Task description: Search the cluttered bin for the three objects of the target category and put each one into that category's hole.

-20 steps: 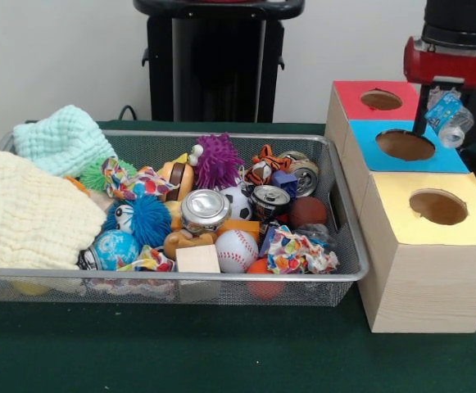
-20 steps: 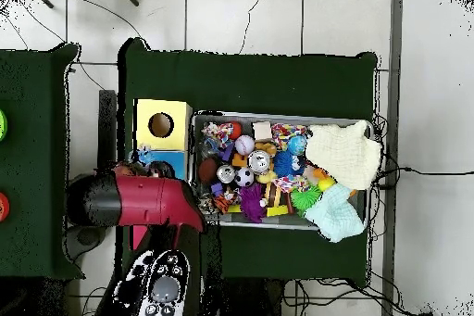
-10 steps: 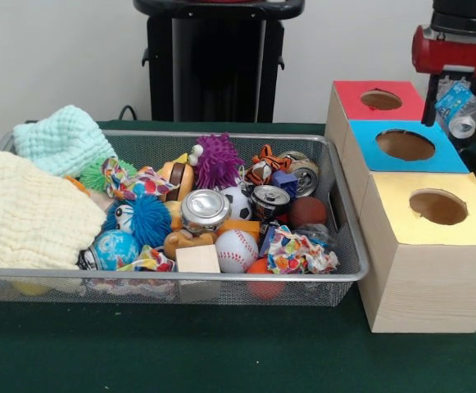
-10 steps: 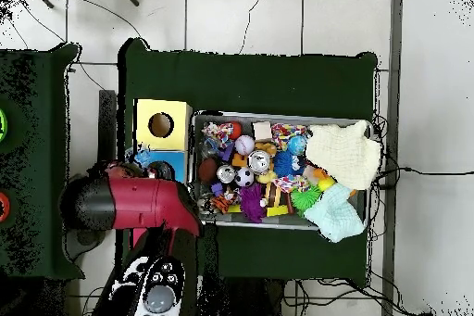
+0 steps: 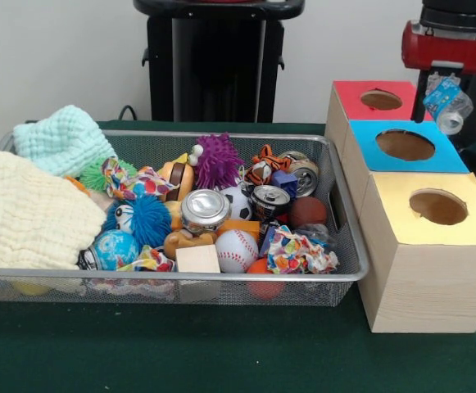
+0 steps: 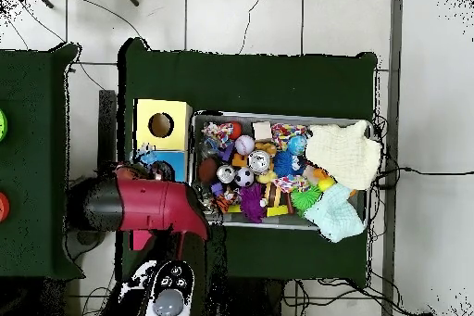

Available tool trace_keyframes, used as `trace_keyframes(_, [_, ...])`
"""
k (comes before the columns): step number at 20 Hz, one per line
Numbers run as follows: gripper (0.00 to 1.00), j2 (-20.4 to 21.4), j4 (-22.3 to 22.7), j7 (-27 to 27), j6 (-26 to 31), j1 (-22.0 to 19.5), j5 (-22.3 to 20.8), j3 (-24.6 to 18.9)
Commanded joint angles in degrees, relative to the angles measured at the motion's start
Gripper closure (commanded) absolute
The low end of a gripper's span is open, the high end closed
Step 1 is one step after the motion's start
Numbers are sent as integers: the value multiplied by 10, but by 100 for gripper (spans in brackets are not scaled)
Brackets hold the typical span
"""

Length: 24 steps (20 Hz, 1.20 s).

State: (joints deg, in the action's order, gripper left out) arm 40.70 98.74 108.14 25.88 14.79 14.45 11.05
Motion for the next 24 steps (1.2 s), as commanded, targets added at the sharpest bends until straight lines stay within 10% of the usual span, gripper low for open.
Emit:
trace_keyframes(1, [100,1,59,57,-17,-22,-37,-15])
trace_keyframes(24, [100,-17,53,69,-33,-24,-65,-12])
